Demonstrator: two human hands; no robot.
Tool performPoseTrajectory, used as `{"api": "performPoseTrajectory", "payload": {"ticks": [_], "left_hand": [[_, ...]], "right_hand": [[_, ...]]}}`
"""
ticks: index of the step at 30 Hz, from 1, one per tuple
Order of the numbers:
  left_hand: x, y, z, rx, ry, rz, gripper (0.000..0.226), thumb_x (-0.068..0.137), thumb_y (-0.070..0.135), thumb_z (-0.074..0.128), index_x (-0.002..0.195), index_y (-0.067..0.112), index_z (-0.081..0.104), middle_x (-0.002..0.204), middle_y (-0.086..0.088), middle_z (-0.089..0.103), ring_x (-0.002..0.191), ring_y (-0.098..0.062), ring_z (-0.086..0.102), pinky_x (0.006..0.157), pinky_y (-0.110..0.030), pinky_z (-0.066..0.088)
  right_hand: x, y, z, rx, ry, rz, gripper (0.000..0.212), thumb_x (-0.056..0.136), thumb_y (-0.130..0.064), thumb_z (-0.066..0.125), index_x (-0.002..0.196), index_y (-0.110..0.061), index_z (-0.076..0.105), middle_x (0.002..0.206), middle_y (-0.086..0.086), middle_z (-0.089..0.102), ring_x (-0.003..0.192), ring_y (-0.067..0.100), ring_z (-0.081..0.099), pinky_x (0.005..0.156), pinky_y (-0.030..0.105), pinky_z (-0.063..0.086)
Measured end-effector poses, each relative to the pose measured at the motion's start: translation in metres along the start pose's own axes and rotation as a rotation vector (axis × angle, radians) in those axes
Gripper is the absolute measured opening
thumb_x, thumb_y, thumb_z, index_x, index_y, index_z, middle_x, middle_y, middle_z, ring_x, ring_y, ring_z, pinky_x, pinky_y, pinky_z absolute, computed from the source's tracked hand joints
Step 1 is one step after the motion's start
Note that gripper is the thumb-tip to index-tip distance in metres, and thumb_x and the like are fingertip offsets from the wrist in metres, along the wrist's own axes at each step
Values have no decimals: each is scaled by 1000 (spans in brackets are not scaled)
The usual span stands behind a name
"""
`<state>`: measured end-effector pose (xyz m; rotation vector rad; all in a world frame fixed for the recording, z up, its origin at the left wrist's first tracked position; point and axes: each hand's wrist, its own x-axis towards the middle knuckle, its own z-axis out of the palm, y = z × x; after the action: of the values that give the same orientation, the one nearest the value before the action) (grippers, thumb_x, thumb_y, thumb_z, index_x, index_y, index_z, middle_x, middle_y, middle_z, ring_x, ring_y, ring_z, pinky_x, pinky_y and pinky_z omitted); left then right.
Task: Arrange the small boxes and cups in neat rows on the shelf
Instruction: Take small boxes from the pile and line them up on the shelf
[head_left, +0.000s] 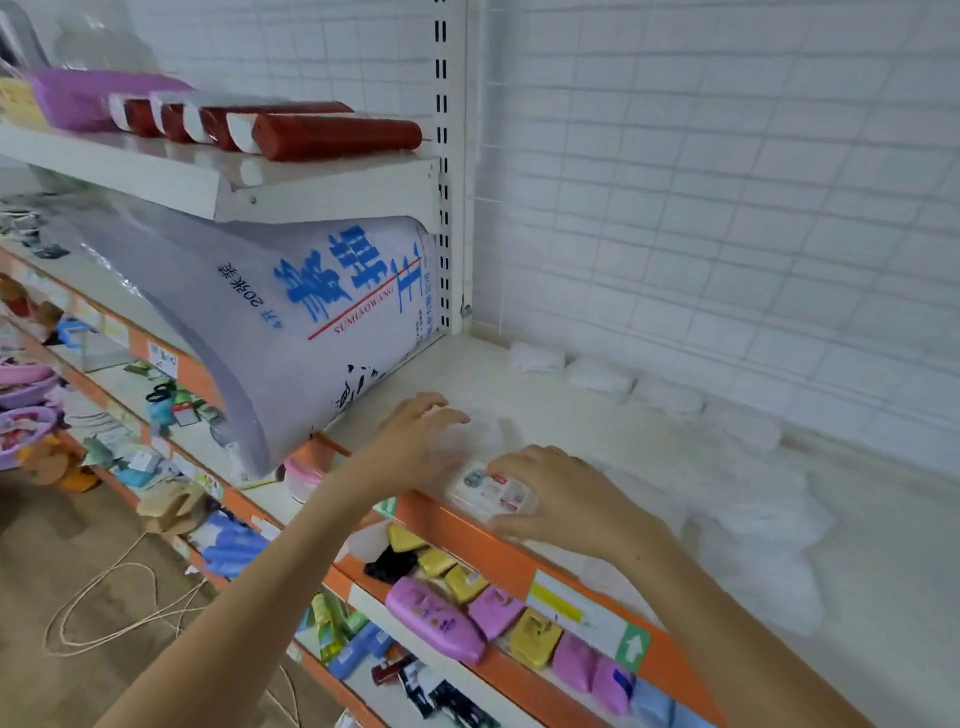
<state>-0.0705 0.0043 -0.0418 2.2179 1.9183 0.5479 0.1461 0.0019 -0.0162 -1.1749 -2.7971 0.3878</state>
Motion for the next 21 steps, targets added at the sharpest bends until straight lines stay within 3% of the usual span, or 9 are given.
{"api": "performPoseTrajectory", "payload": {"ticks": [1,3,6,10,13,15,16,19,21], "left_hand": [[6,-6,1,-7,-69,36,62,75,52,55,131,28,46,139,-1,37,130,-19,32,101,-20,23],[18,-16,2,-65,-146,115,61,79,43,59,135,31,40,136,4,39,124,-11,35,93,-18,27],[33,-29,6,-129,-122,209,58,82,37,64,135,32,41,129,6,42,117,-9,40,88,-16,30],[49,-39,8,-218,-105,244,65,75,60,56,131,27,47,128,7,37,103,-5,47,86,-17,38],[55,-40,6,-416,29,183,50,75,61,47,108,26,58,102,10,54,82,1,53,73,-17,43],[58,-41,6,-558,60,120,22,87,43,50,91,23,57,82,9,62,68,2,56,61,-16,42],[59,-43,7,-624,54,92,18,92,34,49,86,19,58,77,6,64,65,0,58,58,-19,42],[62,-47,10,-703,39,15,36,91,35,47,82,4,62,76,-7,67,69,-16,61,63,-32,45],[63,-48,12,-706,25,-30,36,93,30,47,80,1,65,76,-8,68,70,-19,60,63,-26,42]], "right_hand": [[2,1,-1,20,-9,29,56,82,-54,58,131,-35,41,127,-5,47,117,14,42,96,31,36],[5,4,-5,71,-22,79,57,80,-54,60,131,-39,41,127,-9,48,117,11,43,94,28,37],[11,5,-8,93,-14,150,60,75,-57,63,129,-44,41,126,-16,47,117,5,41,94,23,35],[17,4,-6,72,36,280,57,80,-50,60,133,-42,39,119,-12,51,111,8,47,87,24,37],[17,14,-7,30,79,385,58,82,-45,57,136,-40,36,121,-9,51,111,11,47,89,26,37],[17,21,-8,25,93,431,58,83,-42,56,137,-40,34,123,-9,50,113,11,46,93,27,36],[18,25,-8,32,96,444,59,83,-41,56,137,-40,33,125,-10,49,114,12,45,95,27,36],[22,36,-3,66,102,455,60,83,-35,57,138,-41,33,132,-9,43,119,13,41,99,27,33],[23,42,3,139,124,461,60,84,-29,58,137,-43,34,140,-7,34,127,13,34,105,28,30]]}}
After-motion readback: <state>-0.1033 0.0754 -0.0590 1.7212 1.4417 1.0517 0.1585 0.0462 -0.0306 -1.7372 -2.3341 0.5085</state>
